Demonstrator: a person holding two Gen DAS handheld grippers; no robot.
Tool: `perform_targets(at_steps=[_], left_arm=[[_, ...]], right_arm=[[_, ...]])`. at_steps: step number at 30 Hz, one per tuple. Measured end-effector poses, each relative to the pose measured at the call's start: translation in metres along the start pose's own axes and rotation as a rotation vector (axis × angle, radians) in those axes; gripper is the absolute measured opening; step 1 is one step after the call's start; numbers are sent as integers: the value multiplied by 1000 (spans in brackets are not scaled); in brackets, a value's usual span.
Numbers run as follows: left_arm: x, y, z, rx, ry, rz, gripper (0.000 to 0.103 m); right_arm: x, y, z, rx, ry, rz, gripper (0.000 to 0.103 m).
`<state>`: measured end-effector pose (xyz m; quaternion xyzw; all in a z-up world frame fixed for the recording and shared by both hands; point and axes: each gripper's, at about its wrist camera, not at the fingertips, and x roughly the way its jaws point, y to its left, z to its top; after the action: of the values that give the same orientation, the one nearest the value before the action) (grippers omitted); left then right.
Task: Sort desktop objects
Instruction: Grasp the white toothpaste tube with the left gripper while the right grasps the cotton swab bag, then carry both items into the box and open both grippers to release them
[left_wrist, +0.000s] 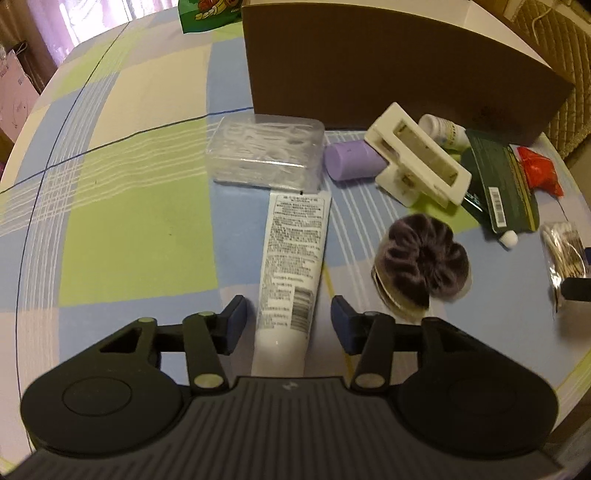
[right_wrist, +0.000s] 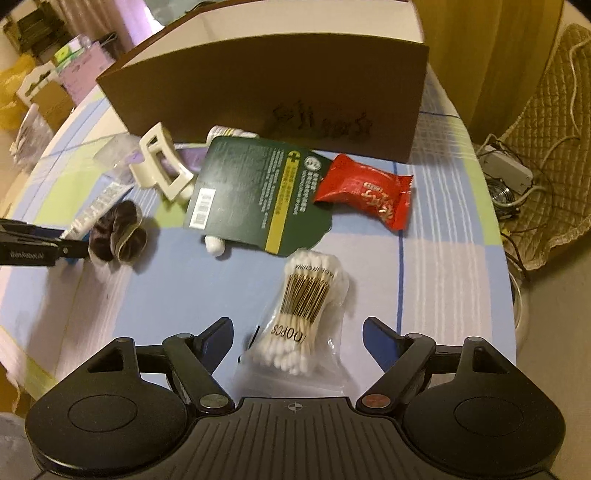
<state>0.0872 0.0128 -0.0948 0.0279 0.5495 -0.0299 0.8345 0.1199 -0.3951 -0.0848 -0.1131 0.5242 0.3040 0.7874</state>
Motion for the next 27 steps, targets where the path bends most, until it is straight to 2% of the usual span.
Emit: perform_targets(at_steps=[1, 2, 6, 7, 8, 10, 15, 21, 24, 27], left_arm=[[-1, 1, -2, -2, 0, -3, 31], [-2, 2, -4, 0, 0, -2, 26], [-8, 3, -16, -14, 3, 3, 26], [-9, 3, -19, -15, 6, 2, 26], [-11, 2, -22, -19, 11, 1, 25], [-14, 1, -27, -37, 19, -7, 25], [-23, 1, -39, -140, 19, -52, 24], [-48, 10, -47, -274, -27, -105, 24], [-64, 13, -40, -281, -63, -118, 24], [-78, 14, -30, -254, -98, -120, 24]], right_arm=[[1, 1, 0, -12, 1, 1, 79], [3, 2, 0, -24, 5, 3, 65], [4, 4, 0, -74, 1, -14, 58], [4, 5, 0, -92, -2, -17, 41], [4, 6, 1, -112, -2, -14, 34], [4, 4, 2, -135, 6, 5, 29], [2, -6, 6, -123, 23, 76, 25], [-4, -17, 18, -44, 49, 195, 25], [-11, -15, 27, -23, 30, 225, 25], [-17, -7, 37, -10, 6, 219, 25]])
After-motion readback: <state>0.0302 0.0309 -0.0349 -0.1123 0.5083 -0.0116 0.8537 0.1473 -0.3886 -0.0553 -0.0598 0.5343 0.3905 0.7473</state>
